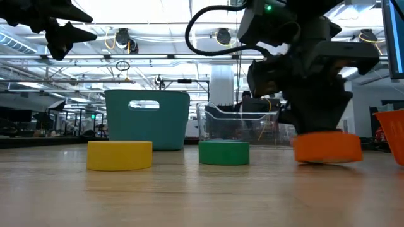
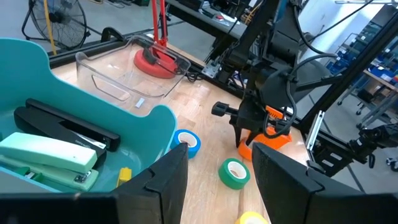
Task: Pick and place Stapler, Stapler remover, tape
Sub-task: Put the orange tape into the transparent bin
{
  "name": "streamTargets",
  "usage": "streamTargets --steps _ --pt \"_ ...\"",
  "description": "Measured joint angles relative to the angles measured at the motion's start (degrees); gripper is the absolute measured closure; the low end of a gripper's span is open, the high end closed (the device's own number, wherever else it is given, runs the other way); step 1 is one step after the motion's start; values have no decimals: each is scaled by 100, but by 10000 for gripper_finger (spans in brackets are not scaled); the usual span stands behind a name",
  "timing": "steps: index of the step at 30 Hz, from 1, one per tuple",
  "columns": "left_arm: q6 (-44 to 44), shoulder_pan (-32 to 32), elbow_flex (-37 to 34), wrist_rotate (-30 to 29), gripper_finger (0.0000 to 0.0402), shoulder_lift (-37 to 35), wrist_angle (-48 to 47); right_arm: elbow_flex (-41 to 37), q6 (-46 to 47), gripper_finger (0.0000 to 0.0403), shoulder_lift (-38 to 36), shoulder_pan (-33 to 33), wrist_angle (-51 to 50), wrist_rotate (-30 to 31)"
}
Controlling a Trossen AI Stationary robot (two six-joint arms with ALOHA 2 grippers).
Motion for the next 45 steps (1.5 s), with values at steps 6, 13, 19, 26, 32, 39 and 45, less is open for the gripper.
streamTargets --steps 6,13,19,26,32,39,45 --pt "12 -2 0 -2 222 2 0 24 104 371 5 -100 124 -289" --pt "11 -1 0 -2 222 2 1 518 100 371 -121 -127 -125 -314" --pt "99 -2 0 0 222 2 -4 994 97 371 -787 -285 -233 -602" --pt "301 -1 0 39 222 -2 10 953 121 371 -2016 -789 807 -103" --pt "488 0 0 24 222 2 1 835 -161 371 -2649 -1208 2188 1084" --pt "594 4 0 -30 222 2 70 818 -845 371 -2804 -1767 1818 3112" --pt "591 4 0 -262 222 0 83 807 -1319 371 -2487 -2693 1128 3427"
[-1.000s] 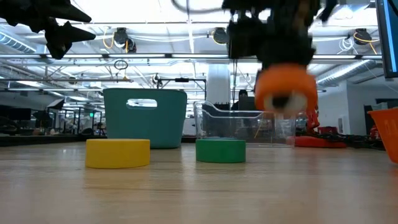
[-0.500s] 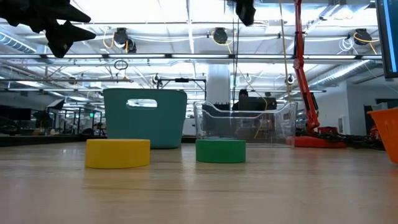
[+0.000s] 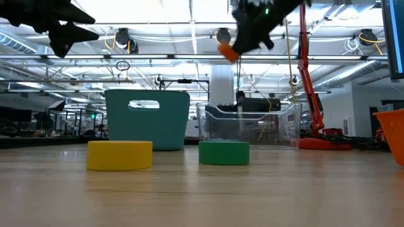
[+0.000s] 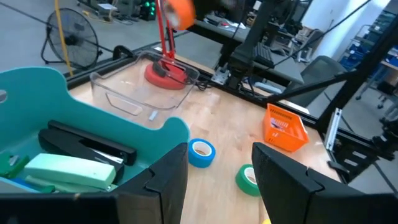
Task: Pick and place Stapler, Stapler remover, tape
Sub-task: Put the orange tape into the transparent bin
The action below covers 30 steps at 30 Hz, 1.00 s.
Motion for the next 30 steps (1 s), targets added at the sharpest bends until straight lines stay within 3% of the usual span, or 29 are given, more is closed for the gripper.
streamTargets --steps 6,13,21,30 --pt "-37 0 0 -181 222 2 19 42 -36 371 401 -1021 -438 -962" --pt "-37 0 0 -238 222 0 21 54 -82 371 895 -1734 -1281 -1798" --pt "-48 -2 0 -518 222 2 17 48 -381 371 1472 -1930 -1593 -2535" --pt "-161 -2 0 -839 222 2 17 57 -698 371 2007 -1909 -1838 -2707"
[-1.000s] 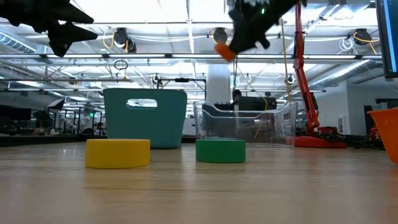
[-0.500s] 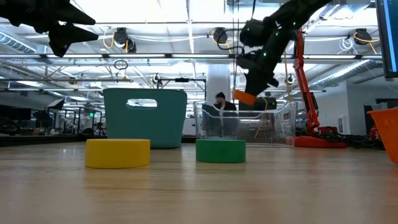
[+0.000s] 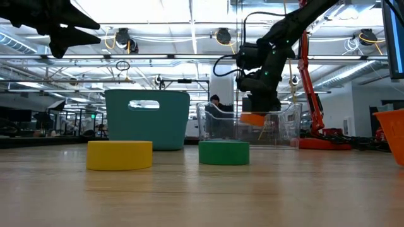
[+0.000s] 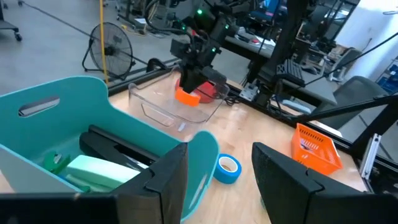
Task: Pick and place Stapler, Stapler remover, tape
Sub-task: Put the orange tape into the transparent bin
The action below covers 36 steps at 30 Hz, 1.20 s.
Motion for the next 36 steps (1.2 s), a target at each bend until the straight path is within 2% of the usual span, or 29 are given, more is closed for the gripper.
streamTargets --steps 9,13,19,36 --pt "-32 2 0 0 222 0 0 5 -90 371 7 141 -157 31" --pt "-10 2 0 0 222 0 -2 5 -486 371 7 320 -75 46" --pt "-8 2 0 0 222 0 -4 5 -961 365 7 521 -35 673" --pt "-27 1 0 2 222 -1 -4 5 -1655 351 7 536 -338 796"
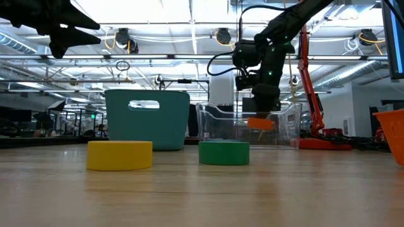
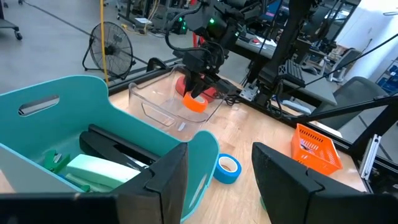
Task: Pick and place Stapler, Stapler remover, tape
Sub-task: Put the orange tape into the transparent bin
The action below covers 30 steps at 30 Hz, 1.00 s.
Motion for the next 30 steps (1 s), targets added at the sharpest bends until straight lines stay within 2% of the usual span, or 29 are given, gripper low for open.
streamTargets --steps 15,19,25,30 --pt "0 0 0 2 222 0 0 0 -189 348 0 0 -302 7" --pt "2 1 0 2 222 1 0 0 -192 334 0 0 -302 52" --pt "2 0 0 2 222 1 -15 0 -194 310 0 4 -264 447" --pt "17 1 0 2 222 1 -24 0 -234 304 -2 15 -198 455"
